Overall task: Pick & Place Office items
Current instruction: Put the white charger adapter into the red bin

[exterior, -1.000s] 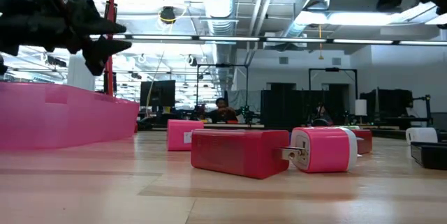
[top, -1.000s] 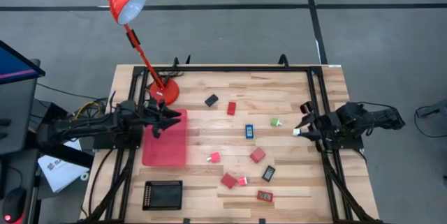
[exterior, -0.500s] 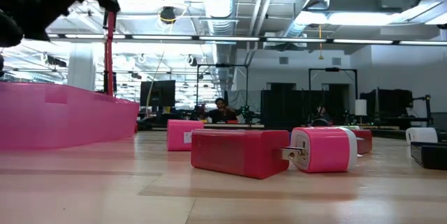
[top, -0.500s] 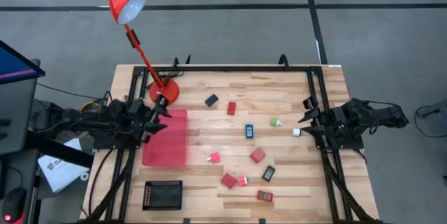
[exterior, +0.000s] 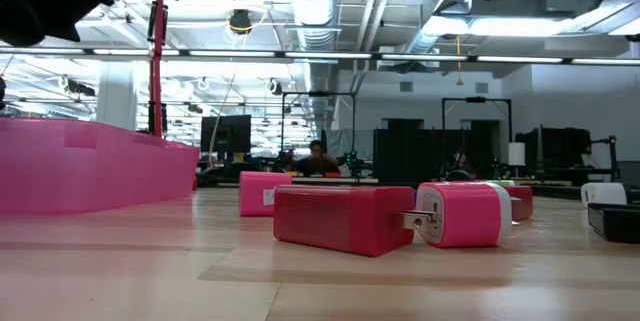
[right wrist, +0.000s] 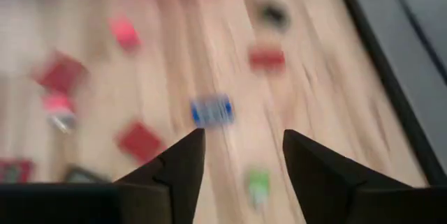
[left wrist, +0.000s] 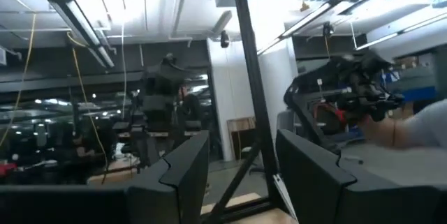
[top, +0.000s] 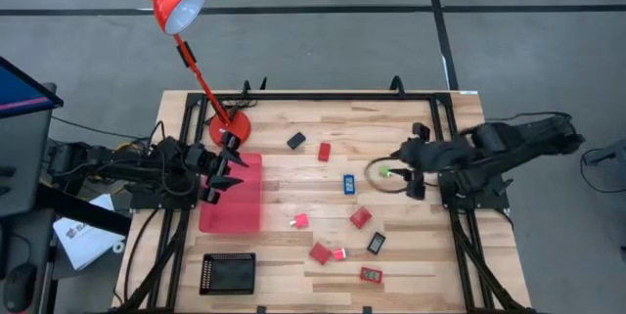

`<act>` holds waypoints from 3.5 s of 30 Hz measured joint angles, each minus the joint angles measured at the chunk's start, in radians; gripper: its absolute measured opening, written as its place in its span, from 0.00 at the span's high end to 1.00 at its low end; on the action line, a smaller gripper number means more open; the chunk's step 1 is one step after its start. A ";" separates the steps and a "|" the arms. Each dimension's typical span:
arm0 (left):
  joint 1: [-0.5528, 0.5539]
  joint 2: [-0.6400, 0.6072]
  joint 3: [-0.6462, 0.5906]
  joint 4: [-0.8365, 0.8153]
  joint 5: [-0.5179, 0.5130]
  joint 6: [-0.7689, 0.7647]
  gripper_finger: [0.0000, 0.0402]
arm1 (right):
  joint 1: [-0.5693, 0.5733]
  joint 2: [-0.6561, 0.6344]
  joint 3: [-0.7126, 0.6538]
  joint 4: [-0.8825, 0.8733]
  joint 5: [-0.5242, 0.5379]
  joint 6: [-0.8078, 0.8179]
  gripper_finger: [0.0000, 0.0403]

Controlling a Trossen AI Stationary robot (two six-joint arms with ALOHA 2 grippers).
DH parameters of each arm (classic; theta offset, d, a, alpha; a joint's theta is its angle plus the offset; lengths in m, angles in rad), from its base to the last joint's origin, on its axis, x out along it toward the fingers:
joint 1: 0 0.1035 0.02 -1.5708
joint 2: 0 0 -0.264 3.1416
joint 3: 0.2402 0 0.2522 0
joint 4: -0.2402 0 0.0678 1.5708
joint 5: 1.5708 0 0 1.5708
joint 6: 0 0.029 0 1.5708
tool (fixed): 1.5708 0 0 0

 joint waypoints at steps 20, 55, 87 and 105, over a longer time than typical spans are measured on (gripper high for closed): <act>-0.600 0.003 0.361 -0.636 -0.616 0.360 0.59 | 0.263 -0.121 -0.488 -0.113 -0.051 0.549 0.49; -0.908 0.062 0.390 -0.557 -1.046 0.646 0.59 | -0.277 0.724 -0.189 -0.276 -0.296 -0.268 0.40; -0.911 0.061 0.390 -0.571 -1.046 0.582 0.59 | -0.393 0.694 -0.367 -0.021 -0.394 -0.334 0.40; -0.911 0.061 0.390 -0.572 -1.055 0.577 0.59 | -0.432 0.694 -0.367 -0.063 -0.436 -0.333 0.70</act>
